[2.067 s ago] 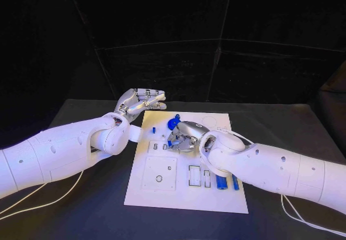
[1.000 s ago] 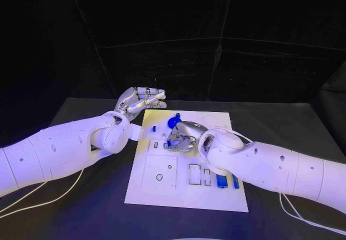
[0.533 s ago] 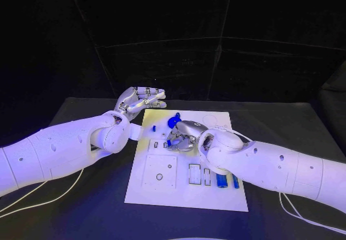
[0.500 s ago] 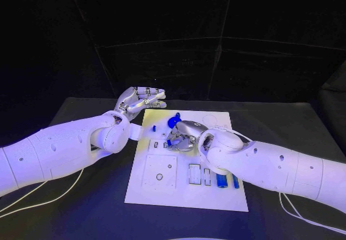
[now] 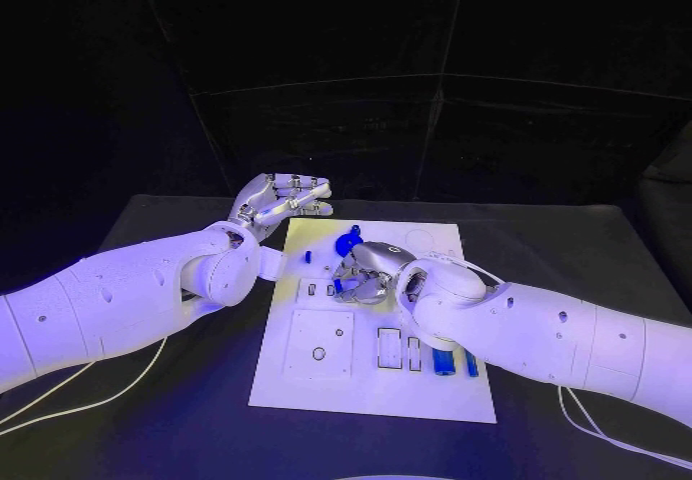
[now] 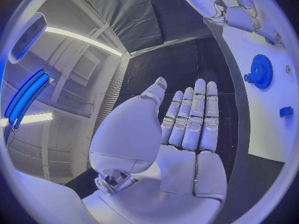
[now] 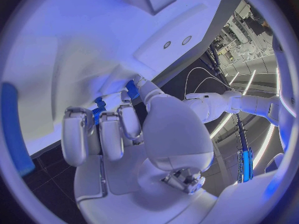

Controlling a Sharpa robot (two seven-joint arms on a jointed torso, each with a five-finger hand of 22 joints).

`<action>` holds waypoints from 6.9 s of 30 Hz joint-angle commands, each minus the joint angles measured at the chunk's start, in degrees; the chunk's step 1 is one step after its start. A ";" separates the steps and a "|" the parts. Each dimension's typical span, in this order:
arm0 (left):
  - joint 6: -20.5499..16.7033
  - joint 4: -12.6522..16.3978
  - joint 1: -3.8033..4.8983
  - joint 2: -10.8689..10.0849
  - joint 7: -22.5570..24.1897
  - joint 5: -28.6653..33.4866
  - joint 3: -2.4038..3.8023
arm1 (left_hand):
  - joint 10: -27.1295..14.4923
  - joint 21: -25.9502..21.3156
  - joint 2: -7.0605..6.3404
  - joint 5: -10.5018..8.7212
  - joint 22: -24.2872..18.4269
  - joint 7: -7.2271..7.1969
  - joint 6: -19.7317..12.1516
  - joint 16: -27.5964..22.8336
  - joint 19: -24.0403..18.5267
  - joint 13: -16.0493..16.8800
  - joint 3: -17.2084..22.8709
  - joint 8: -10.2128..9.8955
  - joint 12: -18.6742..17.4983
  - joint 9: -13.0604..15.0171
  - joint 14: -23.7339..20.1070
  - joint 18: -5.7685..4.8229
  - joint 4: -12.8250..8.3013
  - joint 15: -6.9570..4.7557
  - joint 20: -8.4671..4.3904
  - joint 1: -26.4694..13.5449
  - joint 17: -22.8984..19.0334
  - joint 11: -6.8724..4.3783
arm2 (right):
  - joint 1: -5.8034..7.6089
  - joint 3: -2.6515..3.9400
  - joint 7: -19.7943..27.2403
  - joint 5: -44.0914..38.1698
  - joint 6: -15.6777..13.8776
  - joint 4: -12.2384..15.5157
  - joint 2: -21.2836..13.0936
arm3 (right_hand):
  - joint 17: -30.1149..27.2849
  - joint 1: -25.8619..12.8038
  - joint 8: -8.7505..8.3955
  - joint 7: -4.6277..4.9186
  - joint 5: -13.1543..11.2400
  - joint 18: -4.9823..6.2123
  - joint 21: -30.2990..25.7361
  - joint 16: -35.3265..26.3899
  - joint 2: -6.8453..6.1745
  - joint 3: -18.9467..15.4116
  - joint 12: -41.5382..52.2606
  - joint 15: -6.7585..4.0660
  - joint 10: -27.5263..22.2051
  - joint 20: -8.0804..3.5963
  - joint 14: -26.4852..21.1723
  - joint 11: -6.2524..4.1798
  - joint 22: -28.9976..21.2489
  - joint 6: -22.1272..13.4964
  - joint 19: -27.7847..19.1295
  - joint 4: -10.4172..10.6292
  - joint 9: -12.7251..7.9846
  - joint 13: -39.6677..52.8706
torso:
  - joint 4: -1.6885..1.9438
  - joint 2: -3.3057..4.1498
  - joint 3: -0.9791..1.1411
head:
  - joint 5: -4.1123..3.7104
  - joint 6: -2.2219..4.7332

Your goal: Assemble the parts on the task board

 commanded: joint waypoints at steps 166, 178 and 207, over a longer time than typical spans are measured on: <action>21.98 -1.85 4.31 7.46 -57.66 -46.43 -1.86 | 17.21 62.24 -0.95 0.54 65.38 -11.32 -2.40 80.06 32.43 54.07 27.27 32.05 59.18 31.33 26.82 -5.93 -5.27 -12.87 -13.01 -11.30 82.93 -12.10 | 9.08 -0.17 21.76 35.50 -7.39 6.46 -20.23 | 4.46 4.63 4.05 0.12 6.10 0.73 -2.22 -1.08 4.44 -14.81 -2.59 0.62 -3.00 0.54 3.46 0.15 -0.31 -4.41 -1.92 3.25 0.31 -2.75 | -0.59 -3.34 1.60 | 2.44 -3.03; 15.64 1.37 3.58 4.47 -56.17 -51.28 -1.90 | 17.53 62.48 -1.58 0.51 65.80 -11.42 -2.31 80.06 32.60 54.40 28.05 32.32 59.51 31.66 26.82 -6.01 -5.69 -12.92 -13.04 -11.68 82.93 -12.19 | 9.08 -0.17 21.80 35.50 -7.36 6.45 -20.36 | 4.46 4.61 4.06 0.12 6.08 0.73 -2.22 -1.09 4.46 -14.83 -2.60 0.62 -3.01 0.54 3.46 0.16 -0.31 -4.41 -1.92 3.26 0.30 -2.77 | -0.55 -3.32 1.61 | 2.91 -2.96; 17.15 1.34 1.77 5.18 -57.78 -60.28 -1.95 | 17.94 62.75 -2.43 0.50 66.26 -11.60 -2.08 80.06 32.81 54.71 28.96 32.59 59.85 32.00 26.82 -6.08 -6.29 -13.03 -13.13 -11.75 82.93 -12.36 | 9.07 -0.17 21.83 35.50 -7.22 6.34 -20.30 | 4.46 4.61 4.07 0.12 6.02 0.73 -2.23 -1.09 4.47 -14.86 -2.60 0.62 -3.00 0.54 3.46 0.16 -0.31 -4.41 -1.92 3.25 0.30 -2.78 | -0.70 -3.26 1.56 | 3.09 -3.45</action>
